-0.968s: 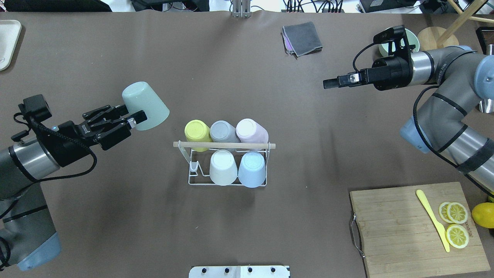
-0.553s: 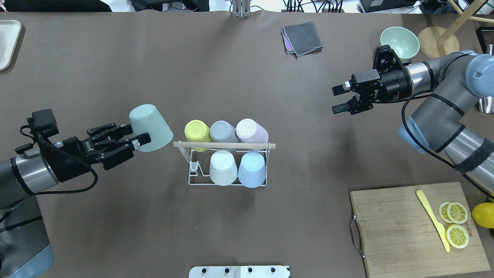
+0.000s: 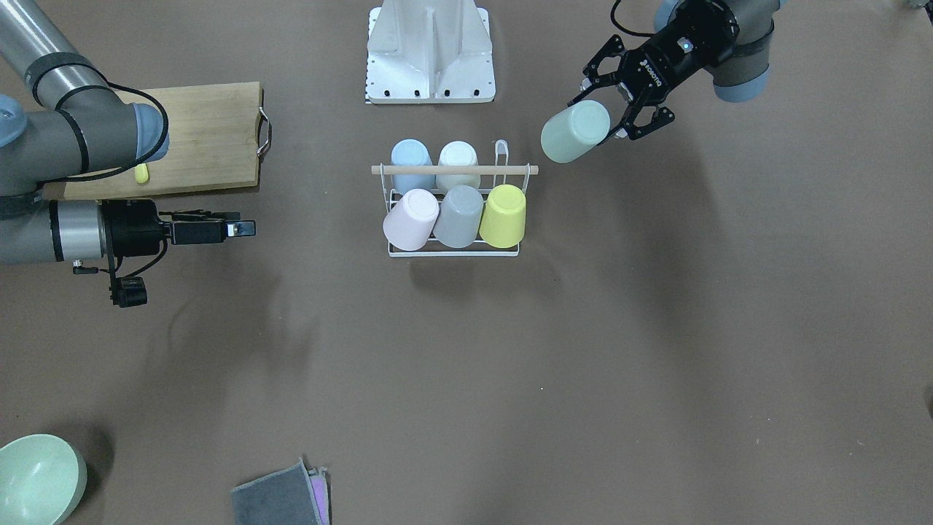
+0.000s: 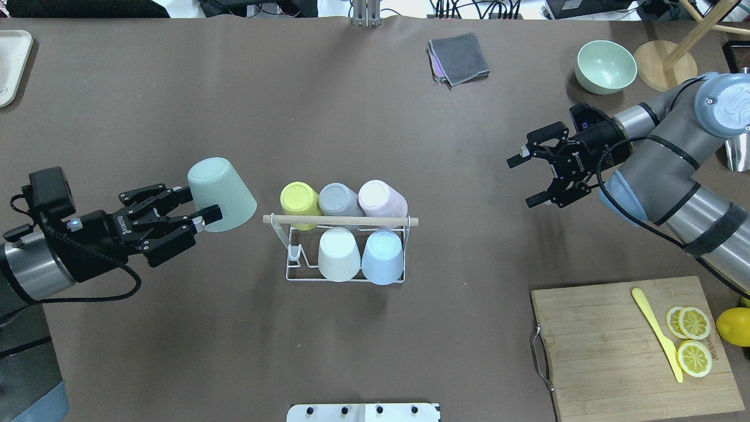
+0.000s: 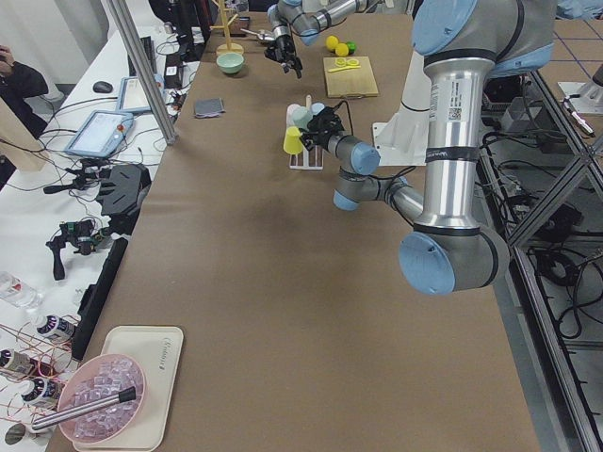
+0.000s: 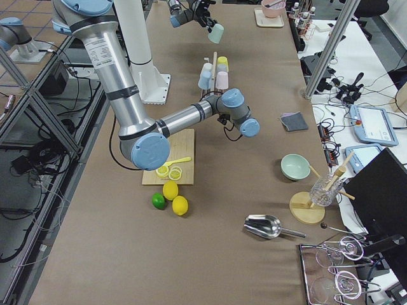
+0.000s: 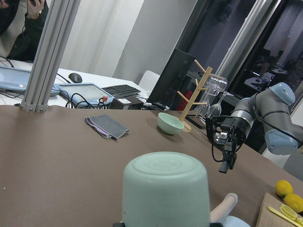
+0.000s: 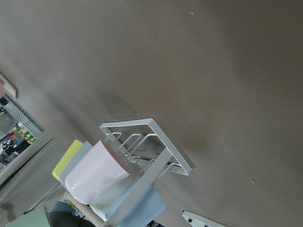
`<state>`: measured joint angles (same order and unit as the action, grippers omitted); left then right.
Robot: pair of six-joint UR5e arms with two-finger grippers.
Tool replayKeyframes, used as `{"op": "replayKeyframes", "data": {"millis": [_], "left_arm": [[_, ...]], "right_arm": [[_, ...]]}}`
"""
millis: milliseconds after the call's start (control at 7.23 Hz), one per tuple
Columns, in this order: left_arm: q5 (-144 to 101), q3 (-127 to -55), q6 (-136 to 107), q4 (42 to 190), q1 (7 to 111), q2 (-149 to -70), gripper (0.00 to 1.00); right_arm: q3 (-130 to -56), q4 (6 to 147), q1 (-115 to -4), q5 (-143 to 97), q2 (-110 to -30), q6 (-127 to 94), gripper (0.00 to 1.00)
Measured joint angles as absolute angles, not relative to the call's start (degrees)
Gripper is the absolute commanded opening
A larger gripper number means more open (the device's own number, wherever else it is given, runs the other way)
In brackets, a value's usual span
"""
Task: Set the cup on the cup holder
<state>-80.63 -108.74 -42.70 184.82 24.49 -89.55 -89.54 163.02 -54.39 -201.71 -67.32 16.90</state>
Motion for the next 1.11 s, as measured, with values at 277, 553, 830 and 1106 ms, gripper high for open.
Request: {"op": "replayKeyframes", "data": {"millis": [277, 553, 830, 1106], "left_arm": [[-79.5, -110.3, -40.9, 182.4, 20.4, -89.6, 0.00], [-76.1, -110.1, -39.8, 179.6, 15.6, -90.8, 0.00], [-75.1, -109.8, -39.8, 175.4, 14.5, -92.7, 0.00], [-74.9, -109.9, -40.1, 172.2, 14.9, -93.7, 0.00]], "right_arm": [[-88.1, 163.2, -55.0, -191.7, -65.7, 9.2, 0.99], [-86.7, 161.7, -55.7, -178.5, -64.2, 7.5, 0.99], [-86.6, 154.7, -57.3, -164.3, -63.7, 7.2, 0.99], [-88.0, 144.6, -60.7, -151.4, -64.0, 7.1, 0.99]]}}
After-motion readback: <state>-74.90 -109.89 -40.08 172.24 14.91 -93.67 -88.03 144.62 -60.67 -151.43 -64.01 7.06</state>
